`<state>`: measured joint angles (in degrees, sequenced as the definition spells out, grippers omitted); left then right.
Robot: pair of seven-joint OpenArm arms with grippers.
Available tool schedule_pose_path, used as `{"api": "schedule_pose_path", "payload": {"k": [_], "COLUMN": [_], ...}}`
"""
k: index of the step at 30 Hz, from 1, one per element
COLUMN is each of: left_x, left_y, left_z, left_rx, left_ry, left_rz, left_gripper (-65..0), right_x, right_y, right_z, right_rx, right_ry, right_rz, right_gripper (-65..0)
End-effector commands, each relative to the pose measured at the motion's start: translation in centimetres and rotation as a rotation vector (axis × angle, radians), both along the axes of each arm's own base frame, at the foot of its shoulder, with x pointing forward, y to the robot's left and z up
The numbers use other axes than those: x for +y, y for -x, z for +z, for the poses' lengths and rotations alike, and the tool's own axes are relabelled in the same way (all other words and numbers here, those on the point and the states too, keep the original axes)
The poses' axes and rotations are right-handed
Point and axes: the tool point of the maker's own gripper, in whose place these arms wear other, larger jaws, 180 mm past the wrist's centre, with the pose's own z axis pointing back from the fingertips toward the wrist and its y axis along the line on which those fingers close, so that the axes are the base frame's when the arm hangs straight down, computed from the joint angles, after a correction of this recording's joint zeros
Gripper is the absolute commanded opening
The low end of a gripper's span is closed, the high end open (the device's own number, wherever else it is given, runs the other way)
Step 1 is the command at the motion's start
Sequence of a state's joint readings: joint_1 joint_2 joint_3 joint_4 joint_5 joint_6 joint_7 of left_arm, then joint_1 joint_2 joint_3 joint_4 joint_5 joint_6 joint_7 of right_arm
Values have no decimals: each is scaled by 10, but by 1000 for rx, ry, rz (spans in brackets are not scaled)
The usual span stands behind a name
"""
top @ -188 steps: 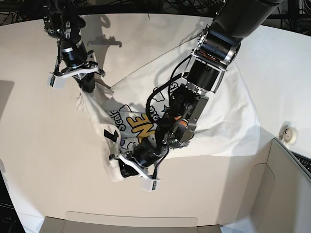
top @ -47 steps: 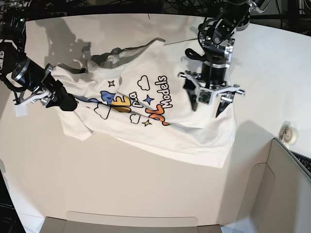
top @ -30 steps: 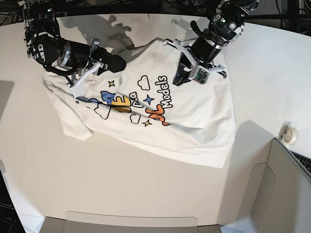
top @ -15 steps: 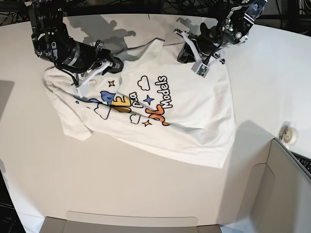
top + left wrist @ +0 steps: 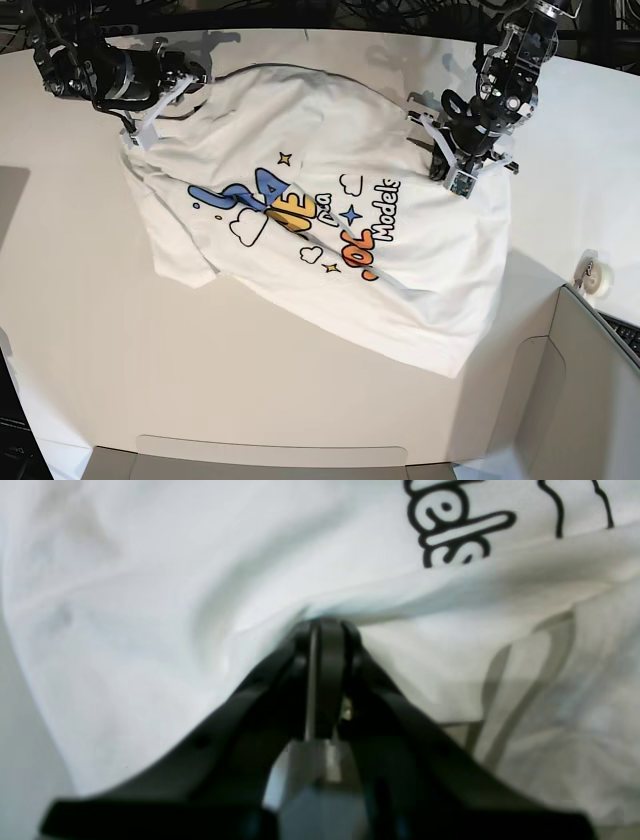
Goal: Layout the t-shirt on the table in an organized manner, then fold the t-shirt properly
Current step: 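Grasp the t-shirt's collar edge with both grippers, then pull the collar edge away from the hem with both grippers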
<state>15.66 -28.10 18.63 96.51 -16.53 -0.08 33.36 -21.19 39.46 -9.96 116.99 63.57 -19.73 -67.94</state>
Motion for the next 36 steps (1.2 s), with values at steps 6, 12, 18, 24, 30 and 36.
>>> {"api": "schedule_pose_path", "payload": {"k": [6, 12, 18, 24, 30, 36], "left_x": [21, 18, 18, 18, 21, 21], "left_y": [29, 30, 28, 29, 26, 25], "left_z": [-23, -24, -23, -24, -22, -22], "left_rx": [140, 142, 139, 141, 131, 132], "left_ry": [-113, -107, -105, -105, -111, -112], "left_rz": [9, 10, 11, 11, 11, 11], "left_gripper": [-622, -622, -622, -622, -622, -622], "right_x": [-18, 31, 105, 145, 122, 89], "right_y": [-8, -21, -24, 2, 9, 15], "right_z": [9, 39, 70, 30, 6, -7], "right_rx": [-30, -20, -1, 13, 81, 94], "right_ry": [50, -265, -552, -377, -224, -119], "right_rz": [22, -87, -40, 71, -30, -11], "right_gripper": [-650, -650, -650, -650, -650, -650]}}
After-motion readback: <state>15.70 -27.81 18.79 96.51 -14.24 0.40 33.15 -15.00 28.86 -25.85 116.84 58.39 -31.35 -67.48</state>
